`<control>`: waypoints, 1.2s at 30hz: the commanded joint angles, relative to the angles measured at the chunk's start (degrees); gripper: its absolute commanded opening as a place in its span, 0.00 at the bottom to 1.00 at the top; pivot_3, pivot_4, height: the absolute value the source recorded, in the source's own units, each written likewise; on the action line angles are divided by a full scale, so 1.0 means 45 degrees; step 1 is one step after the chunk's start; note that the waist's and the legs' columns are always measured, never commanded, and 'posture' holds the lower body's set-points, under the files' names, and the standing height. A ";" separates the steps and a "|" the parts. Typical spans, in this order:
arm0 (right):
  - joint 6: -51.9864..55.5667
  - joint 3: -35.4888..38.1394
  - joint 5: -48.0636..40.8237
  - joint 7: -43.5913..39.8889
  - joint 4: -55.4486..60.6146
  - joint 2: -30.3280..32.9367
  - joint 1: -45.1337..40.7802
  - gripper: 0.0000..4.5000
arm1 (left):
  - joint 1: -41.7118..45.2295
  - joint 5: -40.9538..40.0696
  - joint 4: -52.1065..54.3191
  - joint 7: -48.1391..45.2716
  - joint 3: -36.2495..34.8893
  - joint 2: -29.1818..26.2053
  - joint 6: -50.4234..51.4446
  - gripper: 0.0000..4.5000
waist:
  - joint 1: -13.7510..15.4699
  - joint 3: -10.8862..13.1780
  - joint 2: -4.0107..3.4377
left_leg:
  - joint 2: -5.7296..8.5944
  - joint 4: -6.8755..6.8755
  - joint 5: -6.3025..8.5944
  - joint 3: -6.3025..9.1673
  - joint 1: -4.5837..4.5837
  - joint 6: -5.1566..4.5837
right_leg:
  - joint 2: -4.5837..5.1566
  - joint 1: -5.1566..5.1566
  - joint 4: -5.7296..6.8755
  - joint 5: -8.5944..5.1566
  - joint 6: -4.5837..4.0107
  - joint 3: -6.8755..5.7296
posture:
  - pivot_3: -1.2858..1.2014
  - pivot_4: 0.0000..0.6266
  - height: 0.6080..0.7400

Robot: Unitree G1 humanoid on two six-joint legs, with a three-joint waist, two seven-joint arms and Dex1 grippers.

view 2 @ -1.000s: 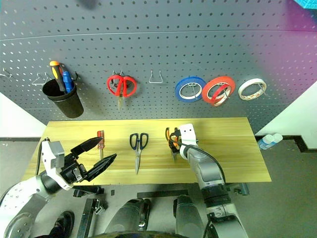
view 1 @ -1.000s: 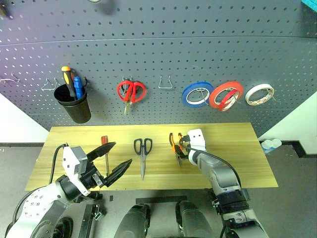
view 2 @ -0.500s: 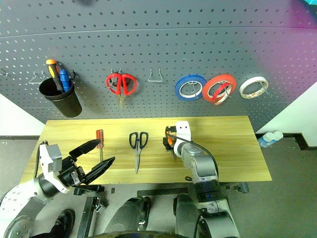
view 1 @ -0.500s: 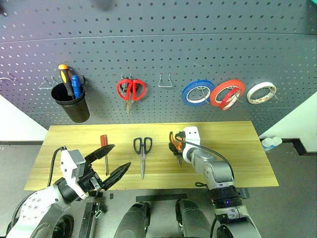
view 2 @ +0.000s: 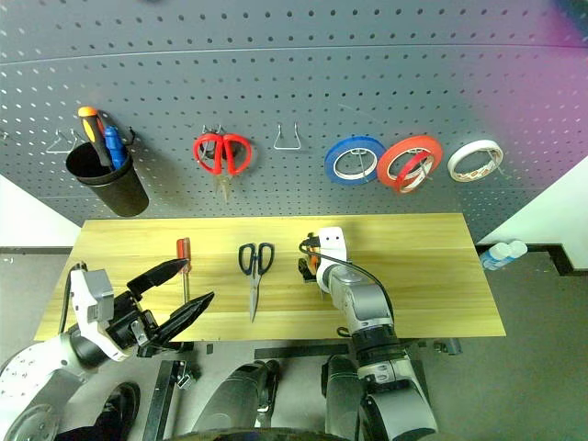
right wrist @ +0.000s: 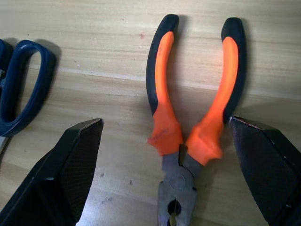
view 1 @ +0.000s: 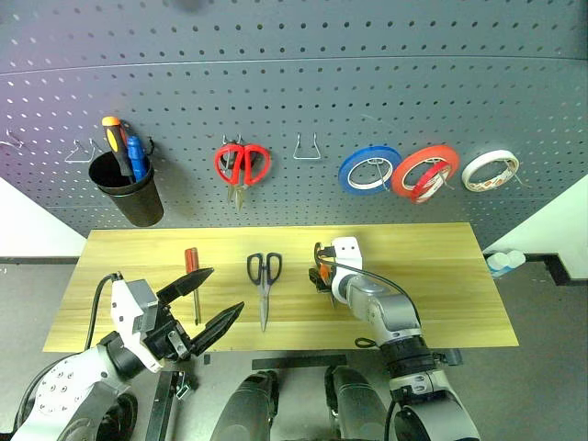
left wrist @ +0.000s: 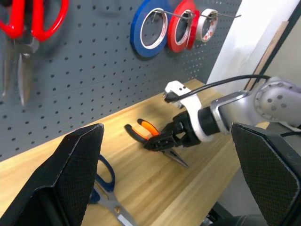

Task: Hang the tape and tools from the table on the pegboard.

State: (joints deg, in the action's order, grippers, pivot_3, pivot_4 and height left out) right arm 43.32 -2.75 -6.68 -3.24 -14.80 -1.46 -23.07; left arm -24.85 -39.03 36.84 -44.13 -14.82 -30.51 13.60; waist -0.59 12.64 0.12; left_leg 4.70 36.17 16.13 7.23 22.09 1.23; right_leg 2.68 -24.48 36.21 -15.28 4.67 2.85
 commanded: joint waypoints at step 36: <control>0.0846 -0.0578 0.1682 0.1554 -0.0457 -0.0689 -0.0712 0.65 | 0.0345 -0.0202 0.0815 0.0570 0.0028 -0.0103 0.0568 1.00 | -0.0004 0.0000 0.0000 | 0.0001 0.0001 -0.0014 0.0007 0.0034 0.0022 | -0.0002 -0.0034 0.0012 0.0007 -0.0008 -0.0010 | 0.57 0.39 1.00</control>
State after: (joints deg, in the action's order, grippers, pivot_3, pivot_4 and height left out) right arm 47.25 -5.21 0.41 3.11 -18.21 -3.95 -26.11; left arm -23.19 -39.33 38.44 -41.83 -14.53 -30.92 16.16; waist -0.61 12.65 0.12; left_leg 4.70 36.17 16.07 7.26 22.24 1.34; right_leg 2.67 -24.64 36.26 -15.25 4.63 2.80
